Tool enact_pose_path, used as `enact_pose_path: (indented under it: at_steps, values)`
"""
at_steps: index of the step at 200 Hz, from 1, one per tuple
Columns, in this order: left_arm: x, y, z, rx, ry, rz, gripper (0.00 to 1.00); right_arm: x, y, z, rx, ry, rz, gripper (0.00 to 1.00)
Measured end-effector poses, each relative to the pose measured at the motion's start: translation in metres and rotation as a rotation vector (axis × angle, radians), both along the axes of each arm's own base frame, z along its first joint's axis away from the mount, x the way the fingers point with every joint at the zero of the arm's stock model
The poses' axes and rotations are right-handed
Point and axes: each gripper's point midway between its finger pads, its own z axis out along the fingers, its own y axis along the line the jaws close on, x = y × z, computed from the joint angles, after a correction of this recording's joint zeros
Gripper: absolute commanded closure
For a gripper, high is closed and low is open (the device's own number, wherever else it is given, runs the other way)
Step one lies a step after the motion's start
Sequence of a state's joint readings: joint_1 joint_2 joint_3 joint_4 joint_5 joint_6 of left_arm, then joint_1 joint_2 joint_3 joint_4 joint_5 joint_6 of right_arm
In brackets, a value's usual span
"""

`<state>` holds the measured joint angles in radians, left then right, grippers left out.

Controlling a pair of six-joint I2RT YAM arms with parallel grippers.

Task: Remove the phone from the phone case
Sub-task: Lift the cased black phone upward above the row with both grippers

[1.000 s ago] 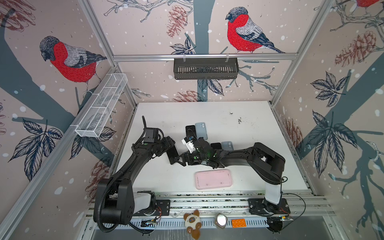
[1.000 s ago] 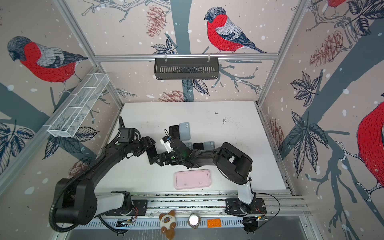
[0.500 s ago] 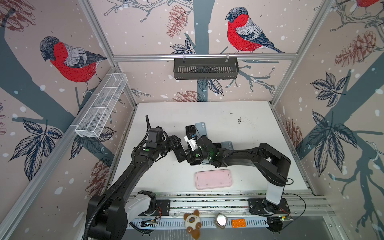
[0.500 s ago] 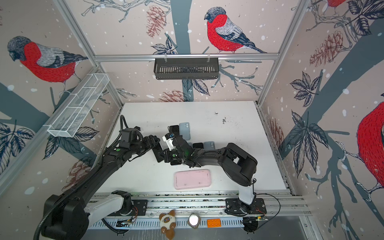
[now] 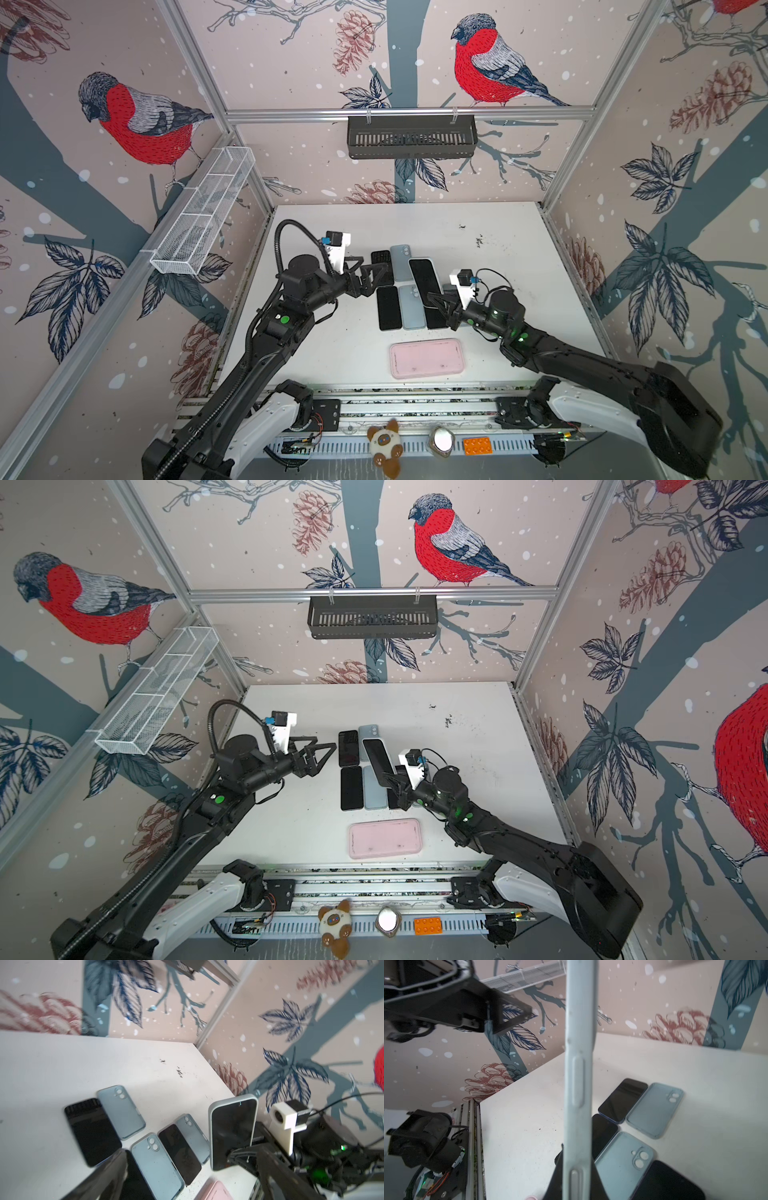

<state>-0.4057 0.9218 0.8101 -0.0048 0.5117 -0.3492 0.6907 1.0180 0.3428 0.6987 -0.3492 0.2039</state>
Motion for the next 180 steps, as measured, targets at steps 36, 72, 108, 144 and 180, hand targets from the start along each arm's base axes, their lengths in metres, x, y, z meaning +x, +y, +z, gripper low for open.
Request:
enact_pose_path:
  at_steps: [36,72,108,144,180]
  values:
    - [-0.015,-0.036,0.011,0.118,-0.201,-0.246,0.04,-0.001,-0.028,0.029,0.058,-0.214,0.035,1.00]
    - [-0.061,-0.070,-0.004,0.157,-0.344,-0.510,0.04,-0.038,-0.024,0.038,0.069,-0.352,0.229,1.00]
    - [-0.082,-0.086,-0.015,0.134,-0.410,-0.637,0.22,-0.060,-0.020,0.034,0.075,-0.384,0.354,1.00]
    - [-0.090,-0.092,-0.004,0.100,-0.465,-0.694,0.27,-0.066,-0.016,0.029,0.074,-0.379,0.408,1.00]
    - [-0.098,-0.102,0.011,0.074,-0.513,-0.756,0.38,-0.072,-0.013,0.026,0.073,-0.371,0.443,1.00]
